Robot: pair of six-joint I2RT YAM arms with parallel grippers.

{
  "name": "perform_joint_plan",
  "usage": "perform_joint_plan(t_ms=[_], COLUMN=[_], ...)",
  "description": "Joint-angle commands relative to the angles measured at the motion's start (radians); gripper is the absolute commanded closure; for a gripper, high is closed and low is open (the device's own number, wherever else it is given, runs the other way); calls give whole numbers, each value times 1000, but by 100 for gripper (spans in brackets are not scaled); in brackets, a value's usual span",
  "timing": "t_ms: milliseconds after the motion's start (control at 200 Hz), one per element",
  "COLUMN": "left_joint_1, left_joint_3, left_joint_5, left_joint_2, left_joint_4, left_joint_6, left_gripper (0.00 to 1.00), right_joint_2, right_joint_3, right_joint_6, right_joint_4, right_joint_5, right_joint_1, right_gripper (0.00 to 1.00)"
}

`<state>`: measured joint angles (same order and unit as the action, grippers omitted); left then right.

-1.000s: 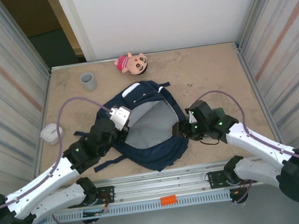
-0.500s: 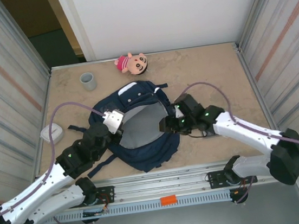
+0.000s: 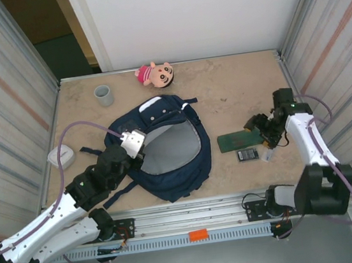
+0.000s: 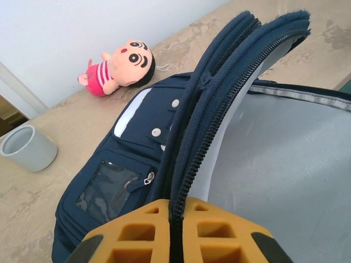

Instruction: Pack the student bag

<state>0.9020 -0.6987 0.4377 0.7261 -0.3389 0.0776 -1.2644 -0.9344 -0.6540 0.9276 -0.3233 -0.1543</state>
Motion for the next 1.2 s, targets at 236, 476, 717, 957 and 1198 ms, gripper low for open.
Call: perform_joint_plan(t_ms=[236,476,717,957,1198], left_joint_1=[-13,-12,-27,-51,-63], left_joint_3=[18,32,35,22,14], left_joint_5=[18,24,5,-32,-41], left_joint_2=[-39,-54,-33,2,-11], left_joint_4=[34,30,60,76,54], left_joint_6=[-12,-20,-9,-7,-5], left_gripper=[92,92,92,92,91], right_joint_2=[-242,-341,-470,-613,-511], right_joint_3=[-1,-28,-166,-353,-378], right_joint_6=[42,23,30,93,212], right_joint_4=[-133,-227,-283,-254,-106], right_joint_5=[-91,-90,-112,-72,139], right_joint_1=[-93,-94,-57,28,78], right_gripper=[24,25,28,30,20])
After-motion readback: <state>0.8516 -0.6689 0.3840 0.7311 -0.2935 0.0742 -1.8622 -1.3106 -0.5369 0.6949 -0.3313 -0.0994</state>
